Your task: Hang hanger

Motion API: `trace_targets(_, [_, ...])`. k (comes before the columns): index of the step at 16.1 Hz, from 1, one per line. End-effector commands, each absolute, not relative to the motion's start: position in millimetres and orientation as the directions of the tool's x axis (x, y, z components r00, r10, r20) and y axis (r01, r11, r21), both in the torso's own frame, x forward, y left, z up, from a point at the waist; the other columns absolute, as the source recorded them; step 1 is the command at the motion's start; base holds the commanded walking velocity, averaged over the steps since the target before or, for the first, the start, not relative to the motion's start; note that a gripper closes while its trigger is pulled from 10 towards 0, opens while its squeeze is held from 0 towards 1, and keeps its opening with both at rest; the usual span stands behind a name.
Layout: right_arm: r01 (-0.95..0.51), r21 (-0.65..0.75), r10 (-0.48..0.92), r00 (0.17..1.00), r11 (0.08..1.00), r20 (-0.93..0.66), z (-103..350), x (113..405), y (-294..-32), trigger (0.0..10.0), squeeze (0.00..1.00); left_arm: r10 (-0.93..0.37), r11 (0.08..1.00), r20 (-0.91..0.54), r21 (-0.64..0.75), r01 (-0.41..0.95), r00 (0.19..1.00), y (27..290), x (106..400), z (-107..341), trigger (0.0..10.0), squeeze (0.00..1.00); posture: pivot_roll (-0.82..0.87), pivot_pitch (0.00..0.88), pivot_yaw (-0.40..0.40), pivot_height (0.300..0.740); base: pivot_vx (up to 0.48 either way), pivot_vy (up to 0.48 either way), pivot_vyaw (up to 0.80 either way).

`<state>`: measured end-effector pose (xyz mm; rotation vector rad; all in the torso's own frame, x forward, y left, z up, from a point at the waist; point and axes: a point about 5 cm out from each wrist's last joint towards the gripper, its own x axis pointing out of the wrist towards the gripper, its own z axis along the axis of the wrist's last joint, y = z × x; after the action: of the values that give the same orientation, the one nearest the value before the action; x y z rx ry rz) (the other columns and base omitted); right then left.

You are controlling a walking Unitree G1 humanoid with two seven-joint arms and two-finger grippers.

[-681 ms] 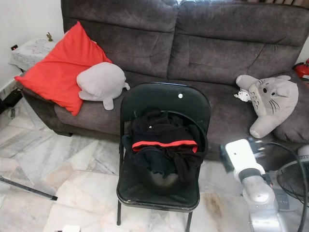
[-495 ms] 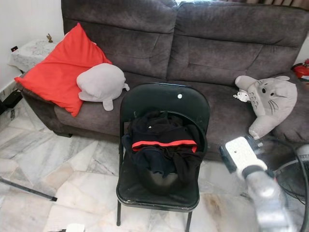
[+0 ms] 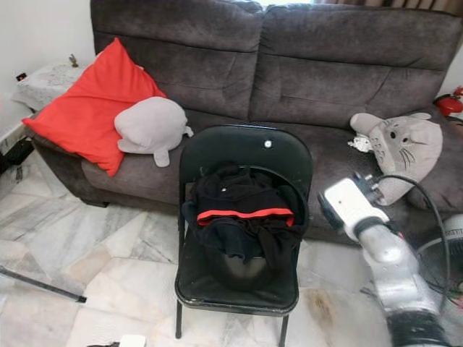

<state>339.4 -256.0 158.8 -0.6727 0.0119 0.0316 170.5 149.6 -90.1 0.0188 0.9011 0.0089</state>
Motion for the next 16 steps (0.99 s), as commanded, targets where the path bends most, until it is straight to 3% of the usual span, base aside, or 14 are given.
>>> trace_targets(1, [0.038,-0.557,0.002,0.997,0.83,0.071,169.4,339.6,-254.9,10.0,0.0,0.05,0.999,-0.776,0.041,-0.029,0.629,153.7,166.3,-91.1,10.0,0.0,-0.07,0.1,-0.013,0.74,0.0,0.0,0.0])
trace_targets(6, [0.009,-0.433,0.006,0.999,0.902,0.032,138.5,322.4,-238.4,10.0,0.0,0.058,0.998,-0.594,0.038,-0.043,0.803,149.2,204.7,-65.6,10.0,0.0,-0.06,0.102,-0.017,0.74,0.0,0.0,0.0])
trace_targets(8, [0.021,-0.398,-0.008,0.999,0.917,0.035,134.0,318.0,-235.1,10.0,0.0,0.048,0.971,-0.323,0.238,0.032,0.945,217.6,229.2,-23.3,10.0,0.0,-0.06,0.102,-0.014,0.74,0.0,0.0,0.0])
trace_targets(9, [0.018,-0.398,-0.005,0.999,0.917,0.033,133.0,315.7,-234.9,10.0,0.0,0.045,0.955,-0.252,0.294,0.032,0.967,226.5,234.6,-10.9,10.0,0.0,-0.06,0.102,-0.011,0.74,0.0,0.0,0.0])
trace_targets(11, [0.018,-0.392,-0.005,0.999,0.92,0.035,133.3,310.6,-236.4,10.0,0.0,0.034,0.951,0.139,0.3,-0.075,0.99,246.8,242.3,55.5,10.0,0.0,-0.06,0.104,-0.016,0.74,0.0,0.0,0.0])
trace_targets(12, [0.019,-0.391,-0.005,0.999,0.92,0.035,133.5,310.3,-236.9,10.0,0.0,0.004,0.95,0.184,0.305,-0.062,0.983,244.8,243.6,67.5,10.0,0.0,-0.05,0.107,-0.016,0.74,0.0,0.0,0.0])
trace_targets(13, [0.016,-0.388,-0.004,0.999,0.922,0.032,132.7,309.4,-237.1,10.0,0.0,-0.124,0.917,0.243,0.399,0.018,0.962,238.2,243.5,98.3,10.0,0.0,-0.04,0.103,-0.013,0.74,0.0,0.0,0.0])
trace_targets(14, [0.013,-0.391,-0.001,1.0,0.92,0.032,132.9,309.2,-236.6,10.0,0.0,-0.169,0.899,0.219,0.433,0.059,0.961,238.9,239.8,105.0,10.0,0.0,-0.04,0.103,-0.013,0.74,0.0,0.0,0.0])
trace_targets(16, [0.019,-0.386,0.0,0.999,0.922,0.05,136.7,309.1,-235.1,10.0,0.0,-0.284,0.788,-0.024,0.563,0.248,0.958,261.3,204.2,76.7,10.0,0.0,-0.04,0.106,0.002,0.74,0.0,0.0,0.0])
